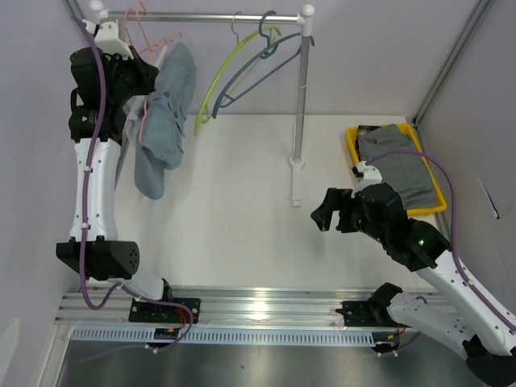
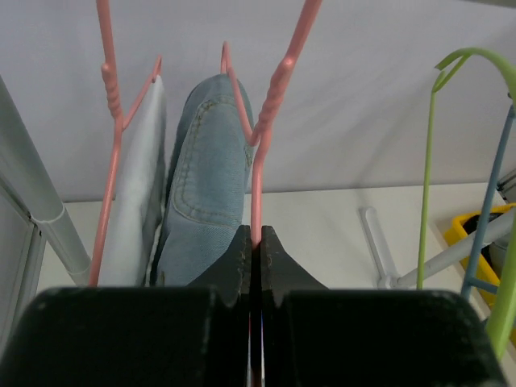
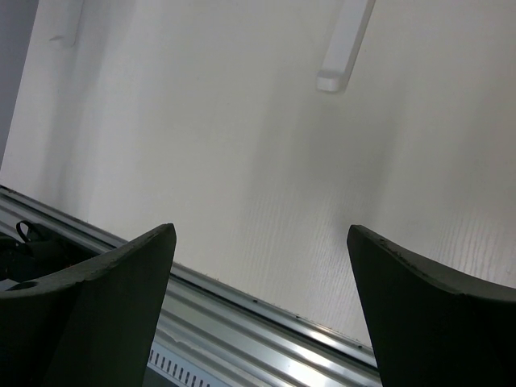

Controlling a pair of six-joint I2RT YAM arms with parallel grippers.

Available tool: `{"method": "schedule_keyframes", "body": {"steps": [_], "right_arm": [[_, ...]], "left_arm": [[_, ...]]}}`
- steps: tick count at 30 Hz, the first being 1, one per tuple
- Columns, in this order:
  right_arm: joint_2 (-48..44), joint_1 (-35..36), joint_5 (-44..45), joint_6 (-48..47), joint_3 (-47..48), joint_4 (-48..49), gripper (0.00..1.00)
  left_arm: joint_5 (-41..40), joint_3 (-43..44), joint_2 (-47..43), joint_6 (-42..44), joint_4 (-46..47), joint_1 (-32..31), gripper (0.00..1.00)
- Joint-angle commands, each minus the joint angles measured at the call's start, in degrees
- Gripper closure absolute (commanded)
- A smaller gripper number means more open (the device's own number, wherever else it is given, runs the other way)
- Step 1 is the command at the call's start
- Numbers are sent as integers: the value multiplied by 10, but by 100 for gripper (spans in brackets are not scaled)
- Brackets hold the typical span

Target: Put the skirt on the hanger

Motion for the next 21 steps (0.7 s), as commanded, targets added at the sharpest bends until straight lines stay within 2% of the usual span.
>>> {"method": "schedule_keyframes", "body": {"steps": [1,11,17,21], "right_arm": [[-6,-3,8,-8,-1,3,5],[-2,-3,2,-8,-5,7,5],[-4,-4,5,-8,-4,6,5],[-5,-5,6,-7,-6,7,5]], "left_arm": [[8,47,-10,-18,86,5,100],[4,90,45,-24,70,4,100],[14,57,57,-26,79,5,100],[20,5,36,-28,98,4,100]]}}
